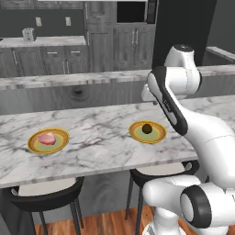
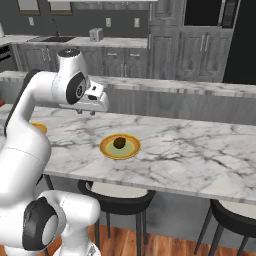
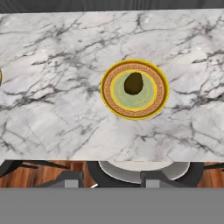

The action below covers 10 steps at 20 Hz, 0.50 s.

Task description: Transport the steak and avocado to the fridge. Place the steak on the rack containing meat and place the avocado on the rack containing the vegetable, ensuring meats and vegetables are on different racks.

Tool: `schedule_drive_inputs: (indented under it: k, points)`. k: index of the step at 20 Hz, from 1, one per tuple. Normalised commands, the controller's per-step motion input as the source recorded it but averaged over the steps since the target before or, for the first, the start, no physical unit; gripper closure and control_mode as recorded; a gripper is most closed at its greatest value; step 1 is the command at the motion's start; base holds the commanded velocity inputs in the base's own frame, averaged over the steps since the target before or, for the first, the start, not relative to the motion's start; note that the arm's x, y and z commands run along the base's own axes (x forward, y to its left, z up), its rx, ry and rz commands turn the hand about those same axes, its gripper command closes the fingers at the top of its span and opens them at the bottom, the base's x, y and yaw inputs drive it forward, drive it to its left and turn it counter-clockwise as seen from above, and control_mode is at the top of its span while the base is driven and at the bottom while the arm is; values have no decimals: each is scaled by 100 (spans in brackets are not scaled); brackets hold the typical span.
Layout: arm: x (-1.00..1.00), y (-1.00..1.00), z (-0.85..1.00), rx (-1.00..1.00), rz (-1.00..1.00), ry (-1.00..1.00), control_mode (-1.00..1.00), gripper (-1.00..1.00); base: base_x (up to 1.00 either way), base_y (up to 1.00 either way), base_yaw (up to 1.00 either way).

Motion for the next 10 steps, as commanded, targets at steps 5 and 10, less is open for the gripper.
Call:
schedule_drive_inputs:
  k: [5,10]
  points:
    - [-62,0,-2,0,0,-3,-100,-100,0,0,0]
    - [-71,5,-22,-1,0,3,-100,-100,0,0,0]
